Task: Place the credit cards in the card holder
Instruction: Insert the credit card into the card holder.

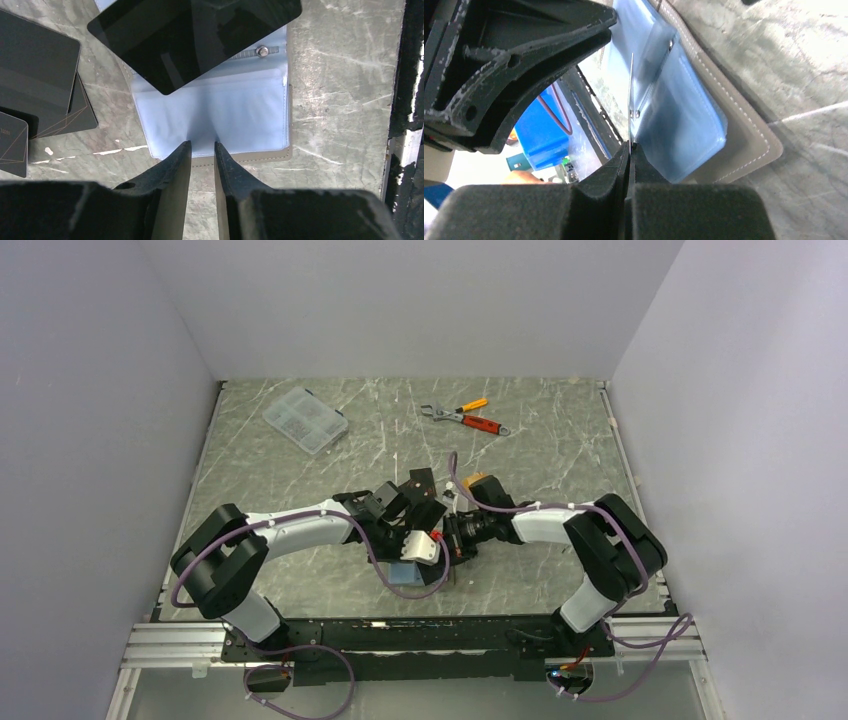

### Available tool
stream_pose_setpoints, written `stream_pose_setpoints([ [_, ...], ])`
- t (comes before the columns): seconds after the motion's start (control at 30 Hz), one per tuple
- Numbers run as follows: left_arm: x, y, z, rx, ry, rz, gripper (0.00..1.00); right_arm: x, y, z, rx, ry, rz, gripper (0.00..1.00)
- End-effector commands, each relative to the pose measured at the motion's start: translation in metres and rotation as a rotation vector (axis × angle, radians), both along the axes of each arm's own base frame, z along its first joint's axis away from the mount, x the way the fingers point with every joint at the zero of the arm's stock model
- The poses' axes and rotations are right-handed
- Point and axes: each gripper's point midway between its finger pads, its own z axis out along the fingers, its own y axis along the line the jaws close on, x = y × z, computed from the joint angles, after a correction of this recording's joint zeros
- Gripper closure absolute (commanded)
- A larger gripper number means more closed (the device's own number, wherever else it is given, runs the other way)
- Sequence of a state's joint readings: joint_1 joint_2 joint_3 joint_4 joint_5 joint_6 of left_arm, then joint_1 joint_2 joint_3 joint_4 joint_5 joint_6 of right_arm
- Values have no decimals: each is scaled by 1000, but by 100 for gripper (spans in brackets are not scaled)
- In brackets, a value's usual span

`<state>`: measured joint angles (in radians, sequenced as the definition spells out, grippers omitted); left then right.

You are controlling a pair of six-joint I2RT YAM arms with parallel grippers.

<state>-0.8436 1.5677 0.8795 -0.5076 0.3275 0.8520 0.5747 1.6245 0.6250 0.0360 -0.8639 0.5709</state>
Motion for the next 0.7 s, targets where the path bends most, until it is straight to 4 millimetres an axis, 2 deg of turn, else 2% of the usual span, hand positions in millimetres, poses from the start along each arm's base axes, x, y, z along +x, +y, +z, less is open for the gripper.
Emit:
stream_pose_setpoints([
  [0.0,-1,14,2,47,6,31,70,-5,-4,9,18,-49,29,100],
  [0.27,3,14,3,48,-7,36,71,-11,-5,11,33,-24,28,100],
  [0.67,2,14,0,45,0,41,73,-15,2,-3,12,23,58,100],
])
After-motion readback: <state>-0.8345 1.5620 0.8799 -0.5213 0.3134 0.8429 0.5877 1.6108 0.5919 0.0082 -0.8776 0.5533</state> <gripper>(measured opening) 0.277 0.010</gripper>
